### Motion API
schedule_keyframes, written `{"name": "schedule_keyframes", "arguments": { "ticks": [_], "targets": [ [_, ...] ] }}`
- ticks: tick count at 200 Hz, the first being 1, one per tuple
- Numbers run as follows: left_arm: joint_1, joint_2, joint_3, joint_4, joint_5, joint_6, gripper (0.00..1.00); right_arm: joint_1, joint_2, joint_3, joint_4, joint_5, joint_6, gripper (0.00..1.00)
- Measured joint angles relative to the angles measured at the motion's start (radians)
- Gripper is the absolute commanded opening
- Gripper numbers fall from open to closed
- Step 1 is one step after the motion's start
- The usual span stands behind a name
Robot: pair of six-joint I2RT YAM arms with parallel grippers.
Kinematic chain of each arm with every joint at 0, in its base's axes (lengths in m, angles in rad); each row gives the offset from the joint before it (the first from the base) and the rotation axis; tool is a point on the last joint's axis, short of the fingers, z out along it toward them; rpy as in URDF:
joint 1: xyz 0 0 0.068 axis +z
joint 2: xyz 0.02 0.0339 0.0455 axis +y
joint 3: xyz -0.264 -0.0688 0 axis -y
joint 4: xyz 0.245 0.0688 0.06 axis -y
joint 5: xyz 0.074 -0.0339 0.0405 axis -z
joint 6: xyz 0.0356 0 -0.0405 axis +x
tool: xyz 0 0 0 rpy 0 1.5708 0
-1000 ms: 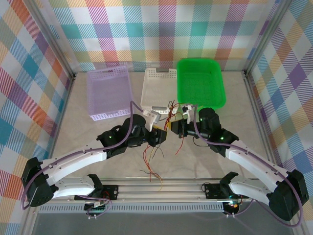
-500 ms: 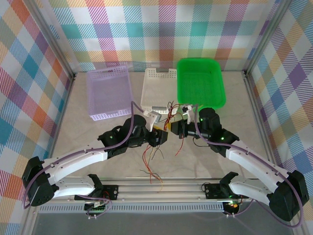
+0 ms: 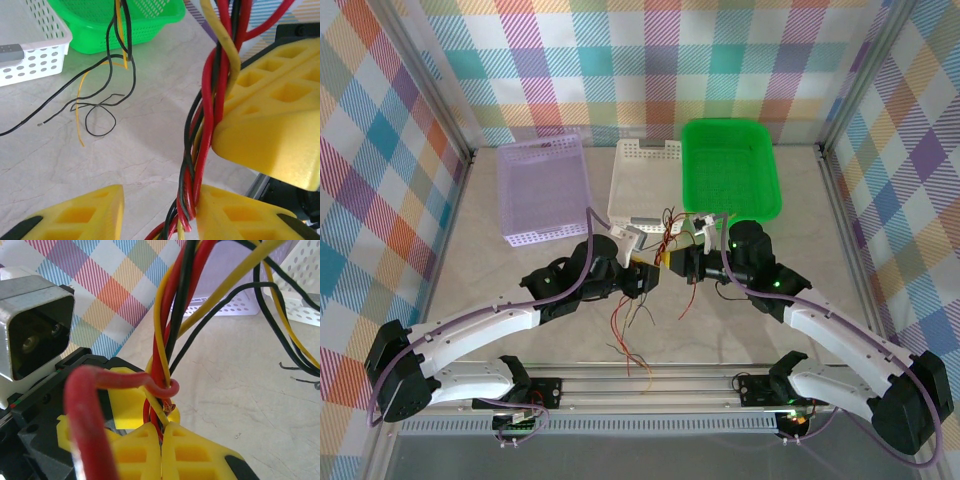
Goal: Untangle the cables
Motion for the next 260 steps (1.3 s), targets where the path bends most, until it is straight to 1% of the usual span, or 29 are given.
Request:
{"name": "schedule_keyframes", "arguments": {
  "ticks": [20, 40, 51, 59, 95, 194, 215, 232, 240, 248, 260],
  "targets": [
    [0.002, 0.000, -0.002, 0.005, 0.001, -0.007, 0.34, 0.000, 0.000, 0.000, 0.000, -0.003, 0.006, 0.00],
    [0.004, 0.000, -0.003, 0.011, 0.006, -0.011, 0.25, 0.000, 0.000, 0.000, 0.000, -0.007, 0.009, 0.00],
    [0.005, 0.000, -0.004, 0.019, 0.011, -0.014, 0.14, 0.000, -0.002, 0.000, 0.000, -0.007, 0.011, 0.00],
    [0.005, 0.000, -0.005, 0.026, 0.016, -0.013, 0.10, 0.000, -0.003, 0.000, 0.000, -0.006, 0.011, 0.00],
    [0.009, -0.002, -0.006, 0.035, 0.035, -0.014, 0.00, -0.003, -0.012, 0.000, -0.008, 0.005, 0.009, 0.00],
    [0.042, -0.106, -0.055, 0.025, 0.045, -0.018, 0.00, -0.002, -0.029, -0.002, -0.063, 0.055, -0.043, 0.00],
    [0.049, -0.125, -0.060, 0.026, 0.045, -0.026, 0.00, -0.002, -0.041, -0.023, -0.062, 0.053, -0.046, 0.00],
    [0.050, -0.128, -0.068, 0.031, 0.048, -0.037, 0.00, -0.002, -0.054, -0.047, -0.042, 0.027, -0.042, 0.00],
    [0.050, -0.127, -0.072, 0.033, 0.054, -0.041, 0.00, -0.002, -0.058, -0.057, -0.024, 0.012, -0.037, 0.09],
    [0.051, -0.126, -0.076, 0.035, 0.056, -0.047, 0.00, -0.002, -0.061, -0.065, -0.001, -0.003, -0.029, 0.20],
    [0.053, -0.122, -0.081, 0.040, 0.061, -0.060, 0.00, -0.002, -0.062, -0.073, 0.033, -0.022, -0.014, 0.31]
  ]
}}
